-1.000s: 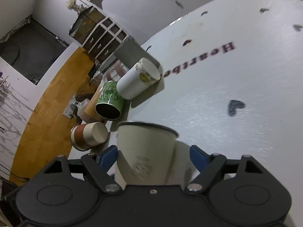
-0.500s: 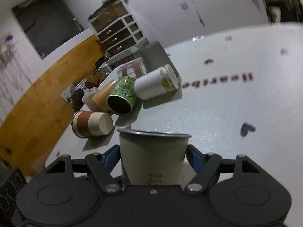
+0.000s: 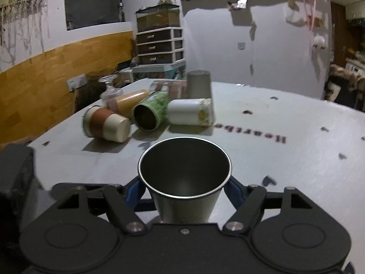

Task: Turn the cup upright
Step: 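Carry the upright cream cup away from the cluster with the right tool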

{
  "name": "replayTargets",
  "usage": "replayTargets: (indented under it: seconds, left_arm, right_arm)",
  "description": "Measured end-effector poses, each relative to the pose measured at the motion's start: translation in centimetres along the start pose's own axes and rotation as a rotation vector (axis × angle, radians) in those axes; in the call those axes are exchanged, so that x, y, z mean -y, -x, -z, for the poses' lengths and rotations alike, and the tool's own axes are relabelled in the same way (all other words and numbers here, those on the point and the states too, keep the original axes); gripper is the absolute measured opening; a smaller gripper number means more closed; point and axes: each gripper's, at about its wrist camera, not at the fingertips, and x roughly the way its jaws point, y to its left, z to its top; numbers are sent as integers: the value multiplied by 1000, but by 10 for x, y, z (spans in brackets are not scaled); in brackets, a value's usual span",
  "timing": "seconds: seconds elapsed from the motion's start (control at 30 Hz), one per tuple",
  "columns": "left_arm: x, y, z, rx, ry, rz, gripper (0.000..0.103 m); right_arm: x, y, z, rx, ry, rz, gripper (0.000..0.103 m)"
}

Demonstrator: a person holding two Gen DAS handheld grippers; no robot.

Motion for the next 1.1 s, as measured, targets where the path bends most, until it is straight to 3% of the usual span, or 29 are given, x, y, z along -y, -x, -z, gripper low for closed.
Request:
replayTargets:
  seconds: [0.17, 0.53, 0.77, 0.83, 0.9, 1.1]
  left_arm:
    - [-3, 4, -1, 15, 12, -16, 58]
    - [-1, 3, -3, 28, -2, -39, 58]
    - [-1, 2, -4, 35, -3, -60, 58]
    - [-2, 2, -4, 38, 0, -78, 68]
    - [-3, 3, -4, 52, 8, -114, 91]
    - [-8, 7, -5, 69, 26, -153, 103]
  right_arm:
    - [32, -10, -8, 26, -14, 127, 75]
    - [174, -28, -47, 139, -186, 498, 75]
    - [247, -42, -63, 176, -314, 659, 75]
    - [266, -48, -64, 172, -361, 702, 75]
    - [283, -54, -62, 165, -405, 730, 75]
    - [292, -69, -50, 137, -380, 797, 76]
